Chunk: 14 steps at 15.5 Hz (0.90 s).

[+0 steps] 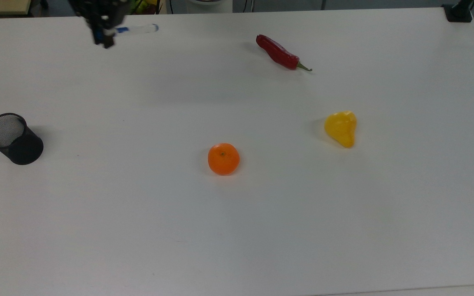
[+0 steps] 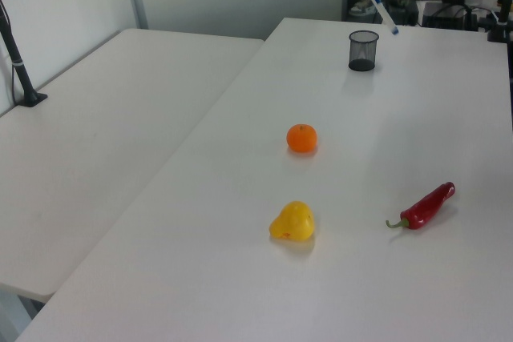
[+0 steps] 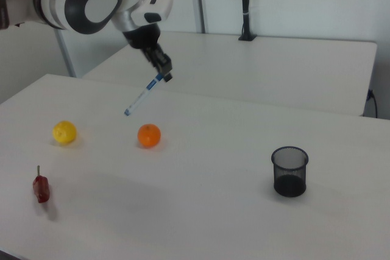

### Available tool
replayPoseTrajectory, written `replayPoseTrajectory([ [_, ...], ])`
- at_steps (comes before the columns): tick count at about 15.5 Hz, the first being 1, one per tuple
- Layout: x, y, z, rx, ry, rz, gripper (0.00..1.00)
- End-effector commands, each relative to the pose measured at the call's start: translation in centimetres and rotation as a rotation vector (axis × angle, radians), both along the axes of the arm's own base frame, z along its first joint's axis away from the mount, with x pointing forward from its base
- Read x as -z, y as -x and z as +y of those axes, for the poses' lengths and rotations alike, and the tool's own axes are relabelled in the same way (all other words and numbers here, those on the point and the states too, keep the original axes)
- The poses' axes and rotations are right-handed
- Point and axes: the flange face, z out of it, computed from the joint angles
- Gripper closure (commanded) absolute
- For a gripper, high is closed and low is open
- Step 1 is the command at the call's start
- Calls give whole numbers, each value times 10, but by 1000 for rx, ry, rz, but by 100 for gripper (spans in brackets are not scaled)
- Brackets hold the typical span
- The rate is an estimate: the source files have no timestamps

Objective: Take marker pen
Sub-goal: 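Lift the marker pen up out of the pen cup, then carry the marker toward the orange and lower it onto the table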

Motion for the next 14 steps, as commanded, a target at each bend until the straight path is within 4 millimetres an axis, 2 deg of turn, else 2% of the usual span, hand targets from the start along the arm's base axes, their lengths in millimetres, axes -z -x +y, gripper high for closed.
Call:
replayPoseTrajectory([
  [1,49,12,36,-274,-8,130,100],
  [3,81,15,53,-381,-7,205,100],
  [5,123,12,85,-506,11,284,100],
  [7,157,10,94,-589,23,339,100],
  [10,196,5,109,-670,25,392,100],
  [12,223,0,127,-691,31,393,100],
  [14,247,4,140,-700,54,344,100],
])
